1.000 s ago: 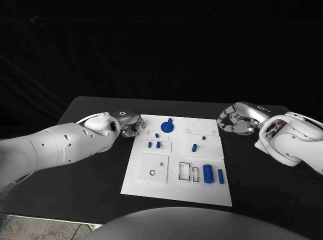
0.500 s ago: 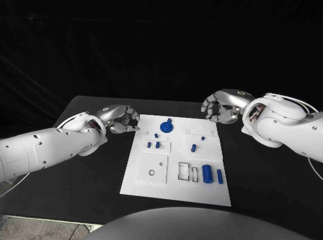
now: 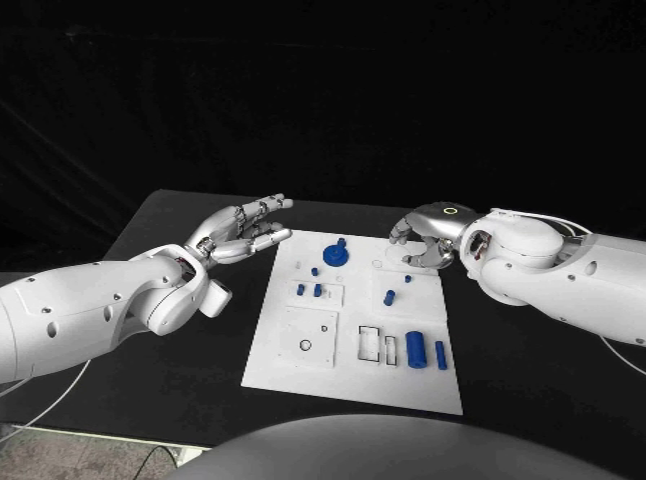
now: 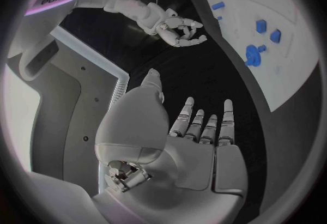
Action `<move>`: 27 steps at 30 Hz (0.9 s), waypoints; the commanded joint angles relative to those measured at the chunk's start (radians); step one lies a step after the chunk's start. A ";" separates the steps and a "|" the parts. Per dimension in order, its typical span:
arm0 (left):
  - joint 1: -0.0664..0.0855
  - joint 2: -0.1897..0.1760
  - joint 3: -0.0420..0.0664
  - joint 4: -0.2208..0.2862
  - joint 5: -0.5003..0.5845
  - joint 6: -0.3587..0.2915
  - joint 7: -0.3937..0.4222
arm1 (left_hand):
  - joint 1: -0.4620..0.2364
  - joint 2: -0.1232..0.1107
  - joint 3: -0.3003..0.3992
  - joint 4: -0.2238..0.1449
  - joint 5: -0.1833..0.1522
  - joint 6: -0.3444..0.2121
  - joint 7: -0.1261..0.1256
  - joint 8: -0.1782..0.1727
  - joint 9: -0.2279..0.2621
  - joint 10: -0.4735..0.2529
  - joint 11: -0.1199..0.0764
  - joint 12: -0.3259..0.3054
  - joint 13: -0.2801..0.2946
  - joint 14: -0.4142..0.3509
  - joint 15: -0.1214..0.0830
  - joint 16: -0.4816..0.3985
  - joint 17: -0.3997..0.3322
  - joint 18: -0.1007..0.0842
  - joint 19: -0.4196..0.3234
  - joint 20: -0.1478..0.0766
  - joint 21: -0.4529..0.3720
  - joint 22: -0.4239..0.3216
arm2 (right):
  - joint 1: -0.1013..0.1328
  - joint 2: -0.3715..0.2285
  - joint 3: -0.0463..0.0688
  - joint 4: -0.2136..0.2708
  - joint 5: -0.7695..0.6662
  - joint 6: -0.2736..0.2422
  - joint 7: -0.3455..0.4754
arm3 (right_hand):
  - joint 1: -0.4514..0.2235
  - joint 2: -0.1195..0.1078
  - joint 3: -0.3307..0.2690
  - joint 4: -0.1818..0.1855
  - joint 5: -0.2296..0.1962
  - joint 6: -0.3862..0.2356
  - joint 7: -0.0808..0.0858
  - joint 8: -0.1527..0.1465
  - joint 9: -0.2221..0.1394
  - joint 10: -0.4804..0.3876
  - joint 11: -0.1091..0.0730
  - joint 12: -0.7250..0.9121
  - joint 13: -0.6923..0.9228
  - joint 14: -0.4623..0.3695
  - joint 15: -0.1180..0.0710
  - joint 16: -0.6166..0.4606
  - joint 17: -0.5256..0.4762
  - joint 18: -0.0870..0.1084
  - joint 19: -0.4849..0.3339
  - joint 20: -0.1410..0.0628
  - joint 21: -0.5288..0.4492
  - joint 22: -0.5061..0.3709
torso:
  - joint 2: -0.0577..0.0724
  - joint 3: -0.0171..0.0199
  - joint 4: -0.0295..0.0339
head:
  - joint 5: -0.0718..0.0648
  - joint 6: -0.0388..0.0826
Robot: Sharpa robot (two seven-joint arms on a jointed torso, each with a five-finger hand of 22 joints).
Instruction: Assemble the parts on the task board
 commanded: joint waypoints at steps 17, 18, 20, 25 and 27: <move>-0.002 0.010 -0.006 0.009 0.277 0.187 0.030 | 0.013 0.076 -0.031 -0.003 0.029 -0.131 -0.024 -0.016 -0.143 -0.037 0.005 -0.060 -0.110 -0.017 0.039 -0.033 -0.033 0.029 -0.065 0.061 -0.005 -0.282 | -0.069 0.018 0.000 -0.095 -0.020 -0.020 0.048 | -0.002 0.021 -0.008 -0.002 0.027 0.061 0.014 -0.022 -0.037 0.083 0.003 -0.027 -0.094 0.001 0.012 0.007 -0.006 0.018 0.022 0.006 -0.022 0.002 | -0.001 -0.0003 -0.0025 | -0.014 0.000; -0.002 0.011 -0.006 0.009 0.277 0.188 0.028 | 0.014 0.077 -0.033 -0.003 0.029 -0.132 -0.025 -0.016 -0.144 -0.037 0.007 -0.060 -0.110 -0.016 0.039 -0.033 -0.033 0.029 -0.063 0.061 -0.005 -0.282 | -0.072 0.019 0.000 -0.099 -0.018 -0.021 0.050 | -0.003 0.021 -0.008 -0.001 0.027 0.064 0.014 -0.022 -0.039 0.089 0.002 -0.028 -0.099 0.002 0.013 0.007 -0.006 0.018 0.023 0.006 -0.023 0.002 | -0.001 -0.0006 -0.0019 | -0.015 0.000; -0.002 0.013 -0.006 0.008 0.277 0.189 0.025 | 0.018 0.082 -0.040 -0.003 0.030 -0.135 -0.031 -0.016 -0.149 -0.036 0.013 -0.058 -0.112 -0.015 0.041 -0.032 -0.032 0.027 -0.058 0.061 -0.004 -0.284 | -0.078 0.021 0.000 -0.107 -0.014 -0.023 0.054 | -0.005 0.022 -0.008 0.000 0.023 0.071 0.016 -0.023 -0.042 0.099 0.001 -0.031 -0.108 0.003 0.014 0.009 -0.006 0.018 0.025 0.007 -0.025 0.003 | -0.001 -0.0009 -0.0013 | -0.017 0.000; -0.003 0.017 -0.007 0.006 0.278 0.190 0.018 | 0.021 0.087 -0.045 -0.003 0.032 -0.138 -0.033 -0.016 -0.152 -0.036 0.017 -0.057 -0.113 -0.013 0.044 -0.032 -0.032 0.026 -0.055 0.062 -0.004 -0.286 | -0.095 0.029 0.000 -0.132 -0.003 -0.028 0.063 | -0.009 0.022 -0.010 0.003 0.008 0.078 0.018 -0.027 -0.048 0.114 0.000 -0.035 -0.124 0.003 0.014 0.010 -0.006 0.018 0.027 0.008 -0.029 0.004 | -0.002 -0.0014 -0.0003 | -0.020 0.000; -0.004 0.018 -0.007 0.006 0.278 0.191 0.017 | 0.025 0.092 -0.049 -0.003 0.034 -0.138 -0.033 -0.016 -0.154 -0.036 0.020 -0.055 -0.114 -0.011 0.046 -0.031 -0.031 0.025 -0.052 0.062 -0.004 -0.287 | -0.100 0.032 0.001 -0.141 0.002 -0.032 0.067 | -0.009 0.023 -0.010 0.003 0.005 0.080 0.019 -0.027 -0.049 0.118 -0.001 -0.036 -0.127 0.004 0.015 0.011 -0.006 0.018 0.028 0.008 -0.029 0.004 | -0.001 -0.0015 0.0000 | -0.021 0.000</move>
